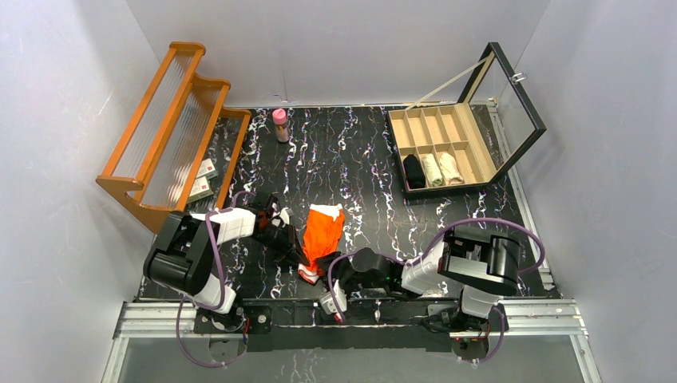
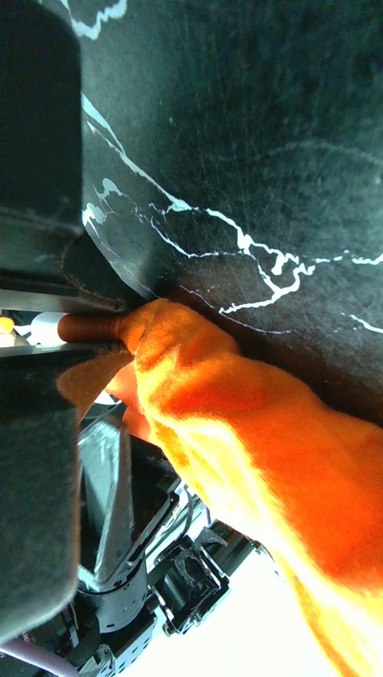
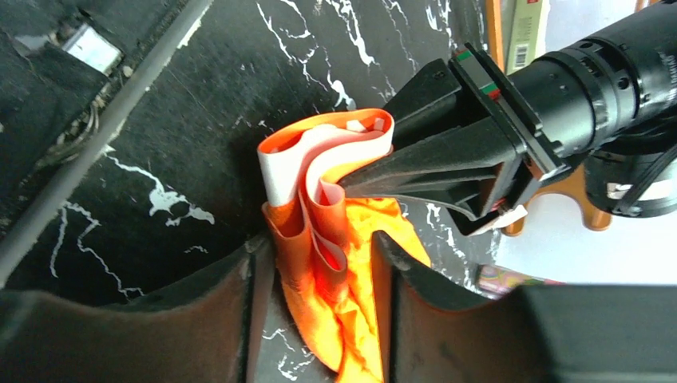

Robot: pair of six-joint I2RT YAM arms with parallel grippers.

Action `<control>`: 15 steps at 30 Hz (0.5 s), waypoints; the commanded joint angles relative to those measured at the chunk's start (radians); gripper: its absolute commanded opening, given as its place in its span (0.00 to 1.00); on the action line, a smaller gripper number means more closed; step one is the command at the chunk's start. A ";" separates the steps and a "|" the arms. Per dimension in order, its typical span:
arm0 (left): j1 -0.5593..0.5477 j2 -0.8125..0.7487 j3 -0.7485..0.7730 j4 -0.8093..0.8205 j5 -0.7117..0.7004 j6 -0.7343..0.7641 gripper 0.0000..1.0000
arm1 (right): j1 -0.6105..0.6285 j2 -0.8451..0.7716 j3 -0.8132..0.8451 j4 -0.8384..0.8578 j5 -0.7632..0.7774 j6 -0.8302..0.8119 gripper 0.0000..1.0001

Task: Roll the underwear
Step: Roll the underwear to the center of the board.

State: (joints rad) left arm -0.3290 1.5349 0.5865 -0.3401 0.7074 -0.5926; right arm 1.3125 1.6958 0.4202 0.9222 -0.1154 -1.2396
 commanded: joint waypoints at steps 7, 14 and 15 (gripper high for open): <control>0.001 0.016 0.001 -0.029 -0.044 0.020 0.00 | 0.017 0.035 0.034 0.014 -0.053 -0.004 0.46; 0.001 0.014 -0.001 -0.029 -0.052 0.017 0.00 | 0.018 0.046 0.044 0.021 -0.038 -0.010 0.40; 0.001 0.012 -0.001 -0.028 -0.054 0.016 0.00 | 0.019 0.048 0.045 0.023 -0.034 -0.009 0.38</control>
State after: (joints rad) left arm -0.3290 1.5352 0.5865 -0.3397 0.7067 -0.5903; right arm 1.3231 1.7237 0.4328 0.9161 -0.1345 -1.2388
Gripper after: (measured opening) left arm 0.130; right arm 0.410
